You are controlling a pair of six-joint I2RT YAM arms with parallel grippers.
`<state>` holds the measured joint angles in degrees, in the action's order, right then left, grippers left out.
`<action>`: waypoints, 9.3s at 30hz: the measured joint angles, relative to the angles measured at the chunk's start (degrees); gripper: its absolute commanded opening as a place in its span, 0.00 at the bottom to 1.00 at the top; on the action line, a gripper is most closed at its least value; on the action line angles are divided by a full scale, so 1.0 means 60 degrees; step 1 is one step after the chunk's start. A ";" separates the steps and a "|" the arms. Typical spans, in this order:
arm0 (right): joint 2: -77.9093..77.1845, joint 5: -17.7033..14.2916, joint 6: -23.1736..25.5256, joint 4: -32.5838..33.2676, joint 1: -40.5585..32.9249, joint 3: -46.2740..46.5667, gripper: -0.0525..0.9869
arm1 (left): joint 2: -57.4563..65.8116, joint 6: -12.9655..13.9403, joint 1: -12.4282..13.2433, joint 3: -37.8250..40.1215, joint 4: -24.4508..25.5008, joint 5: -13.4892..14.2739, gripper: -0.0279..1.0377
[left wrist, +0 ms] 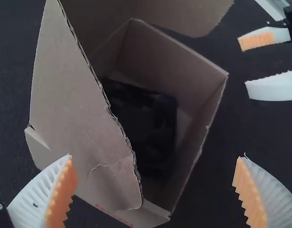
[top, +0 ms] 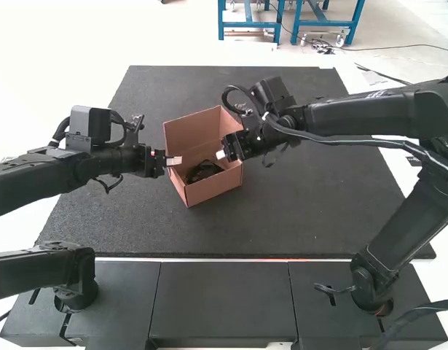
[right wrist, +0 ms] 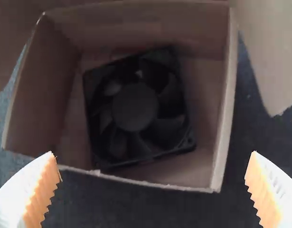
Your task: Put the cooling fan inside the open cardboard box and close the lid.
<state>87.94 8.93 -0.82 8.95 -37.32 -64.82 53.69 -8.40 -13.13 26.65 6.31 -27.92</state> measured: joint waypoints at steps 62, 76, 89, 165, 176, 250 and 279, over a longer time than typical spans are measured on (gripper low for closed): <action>-0.0135 -0.0783 -0.1067 -0.1370 -0.0517 0.0634 0.03 | -0.0036 -0.0288 0.0142 0.0681 0.0736 0.1100 0.08; -0.0441 -0.0783 -0.1031 -0.1606 -0.0517 0.1137 0.03 | 0.0069 -0.1362 0.0142 0.0790 0.0488 0.0863 0.05; -0.0495 -0.0783 -0.0856 -0.1778 -0.0517 0.1392 0.03 | 0.0131 -0.3242 -0.0153 0.0889 -0.0029 0.0033 0.05; -0.4186 -0.0346 0.0535 0.1504 -0.1071 0.0474 0.93 | 0.0648 -0.1271 -0.2721 -0.0510 -0.1056 0.0229 0.77; -0.4186 -0.0299 0.0725 0.2069 -0.1071 0.0189 0.93 | 0.1093 0.0073 -0.3807 -0.1730 -0.2699 0.1005 0.78; -1.4513 -0.1300 -0.0386 -0.2656 0.4987 0.9362 0.93 | -0.8837 0.1796 0.1840 -0.4262 -0.2248 0.1934 0.94; -1.4524 -0.1708 -0.0441 -0.1606 0.5821 0.9362 0.93 | -0.8834 0.1177 0.1876 -0.4390 -0.1016 0.2408 0.94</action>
<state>0.80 -1.32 -3.46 -0.69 -2.39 -8.64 0.69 -1.34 -1.87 0.32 0.21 -13.47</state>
